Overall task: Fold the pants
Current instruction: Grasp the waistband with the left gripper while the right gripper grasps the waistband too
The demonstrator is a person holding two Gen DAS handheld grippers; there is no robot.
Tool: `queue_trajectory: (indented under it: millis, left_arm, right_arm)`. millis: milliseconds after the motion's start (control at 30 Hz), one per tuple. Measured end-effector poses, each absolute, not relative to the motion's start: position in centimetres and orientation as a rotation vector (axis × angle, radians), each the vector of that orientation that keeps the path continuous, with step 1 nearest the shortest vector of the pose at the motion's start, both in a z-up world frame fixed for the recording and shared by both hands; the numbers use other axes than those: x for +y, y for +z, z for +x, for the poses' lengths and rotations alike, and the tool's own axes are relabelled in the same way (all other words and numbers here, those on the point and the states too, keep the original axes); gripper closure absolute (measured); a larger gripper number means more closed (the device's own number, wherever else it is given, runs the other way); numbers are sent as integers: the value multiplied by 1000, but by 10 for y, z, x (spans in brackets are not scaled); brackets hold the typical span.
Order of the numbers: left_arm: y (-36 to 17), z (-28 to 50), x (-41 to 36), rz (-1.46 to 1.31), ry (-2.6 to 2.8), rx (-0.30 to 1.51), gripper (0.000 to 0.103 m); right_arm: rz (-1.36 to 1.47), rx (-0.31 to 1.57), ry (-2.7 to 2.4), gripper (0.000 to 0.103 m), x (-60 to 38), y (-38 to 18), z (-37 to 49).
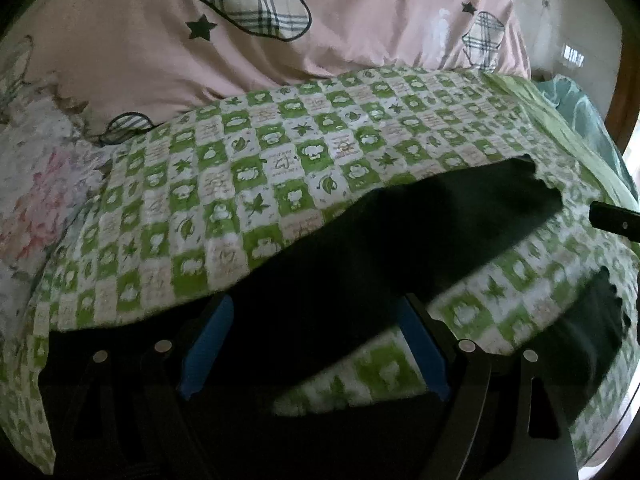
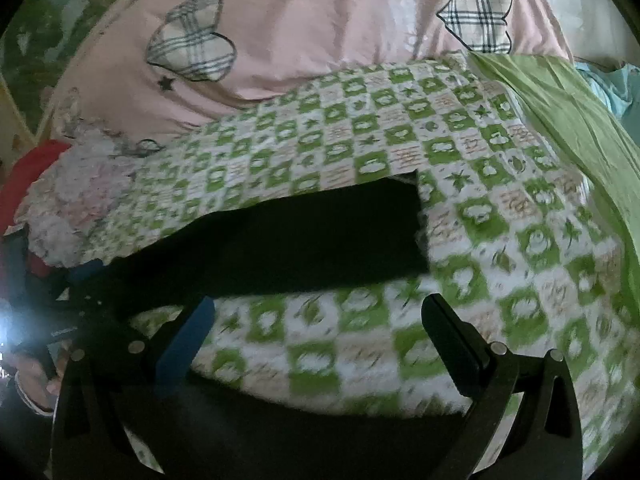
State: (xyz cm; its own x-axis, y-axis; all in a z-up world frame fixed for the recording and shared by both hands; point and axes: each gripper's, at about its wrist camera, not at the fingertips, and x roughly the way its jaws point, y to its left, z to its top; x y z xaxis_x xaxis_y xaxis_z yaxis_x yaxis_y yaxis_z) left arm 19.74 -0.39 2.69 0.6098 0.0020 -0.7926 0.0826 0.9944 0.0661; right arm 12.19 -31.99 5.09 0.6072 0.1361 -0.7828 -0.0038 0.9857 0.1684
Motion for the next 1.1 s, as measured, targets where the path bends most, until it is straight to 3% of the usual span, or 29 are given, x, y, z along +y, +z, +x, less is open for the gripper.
queue_trajectory:
  millis: [467, 567, 700, 767, 800, 833, 867, 967, 1100]
  left_arm:
    - [-16, 290, -18, 141, -188, 1074, 19]
    - [-25, 304, -22, 150, -209, 1097, 19]
    - [-39, 321, -25, 144, -245, 1144, 22]
    - [-45, 326, -25, 130, -258, 1167, 38]
    - [-44, 327, -24, 125, -263, 1161, 44]
    - [-43, 327, -24, 114, -275, 1160, 63]
    - [-42, 327, -23, 90, -295, 1168, 86]
    - [-33, 318, -17, 42, -308, 1161, 95]
    - [-13, 291, -17, -4, -342, 1122, 97]
  right_arm:
    - [191, 995, 56, 2, -375, 25, 218]
    - [189, 1012, 73, 11, -379, 19, 232]
    - [185, 1047, 91, 32, -379, 8, 243]
    - [165, 1045, 89, 49, -378, 7, 244]
    - [160, 1043, 95, 65, -378, 8, 245]
    - [161, 1043, 101, 79, -377, 8, 246]
    - [163, 1040, 104, 86, -377, 9, 246]
    - [159, 1012, 135, 92, -375, 16, 242]
    - [156, 960, 173, 92, -373, 31, 229]
